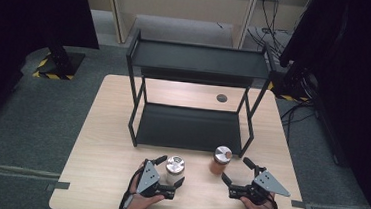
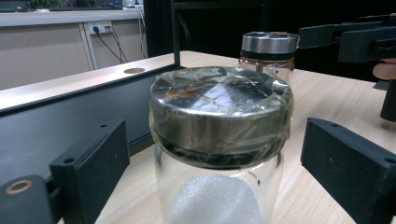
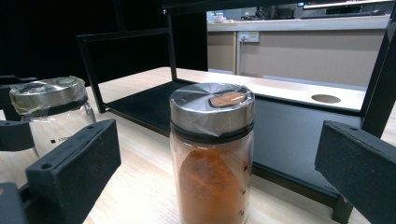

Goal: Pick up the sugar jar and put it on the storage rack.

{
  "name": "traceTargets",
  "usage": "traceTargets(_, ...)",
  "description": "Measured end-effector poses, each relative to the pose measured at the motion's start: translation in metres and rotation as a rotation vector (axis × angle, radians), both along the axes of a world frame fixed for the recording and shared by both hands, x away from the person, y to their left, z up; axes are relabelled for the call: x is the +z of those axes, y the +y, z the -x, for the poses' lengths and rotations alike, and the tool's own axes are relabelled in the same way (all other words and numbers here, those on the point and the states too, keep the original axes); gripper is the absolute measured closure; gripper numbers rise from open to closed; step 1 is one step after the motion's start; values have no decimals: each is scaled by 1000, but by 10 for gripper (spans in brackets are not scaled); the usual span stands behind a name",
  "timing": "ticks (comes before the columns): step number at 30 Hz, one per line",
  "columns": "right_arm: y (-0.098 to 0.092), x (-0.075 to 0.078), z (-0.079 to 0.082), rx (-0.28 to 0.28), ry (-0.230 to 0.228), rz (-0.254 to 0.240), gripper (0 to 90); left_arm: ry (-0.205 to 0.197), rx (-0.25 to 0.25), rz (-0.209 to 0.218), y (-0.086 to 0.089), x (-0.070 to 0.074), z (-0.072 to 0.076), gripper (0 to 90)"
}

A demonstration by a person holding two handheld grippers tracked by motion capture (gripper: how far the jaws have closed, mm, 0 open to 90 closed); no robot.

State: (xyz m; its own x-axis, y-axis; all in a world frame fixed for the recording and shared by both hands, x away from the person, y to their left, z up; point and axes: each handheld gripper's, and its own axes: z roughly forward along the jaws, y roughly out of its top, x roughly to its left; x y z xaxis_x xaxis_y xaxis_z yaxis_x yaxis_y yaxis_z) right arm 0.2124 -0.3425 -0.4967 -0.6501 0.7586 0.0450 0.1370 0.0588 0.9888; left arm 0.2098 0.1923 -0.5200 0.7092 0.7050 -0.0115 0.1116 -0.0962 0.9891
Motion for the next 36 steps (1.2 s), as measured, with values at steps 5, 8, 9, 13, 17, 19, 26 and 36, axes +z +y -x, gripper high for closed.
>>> traceTargets(5, 0, 0, 0, 0, 1, -2, 2, 4, 1, -6, -2, 1, -2, 127)
traceTargets(8, -1, 0, 0, -1, 0, -4, 2, 9, 4, -13, -4, 3, -3, 164)
traceTargets(9, -1, 0, 0, -1, 1, -4, 2, 9, 4, -13, -4, 3, -3, 175)
traceTargets(13, -1, 0, 0, 1, 1, -5, 2, 21, 6, -42, -8, 7, -4, 248)
traceTargets(17, -1, 0, 0, 0, 2, -7, 2, 32, 9, -39, -9, 8, -5, 307)
traceTargets(19, -1, -1, 0, 1, 1, -7, 2, 34, 9, -38, -9, 8, -5, 309)
traceTargets(26, -1, -1, 0, 2, 0, -8, 2, 40, 16, -37, -9, 10, -4, 313)
traceTargets(36, -2, -1, 0, 2, -4, -10, 3, 54, 16, -5, -4, 18, -3, 314)
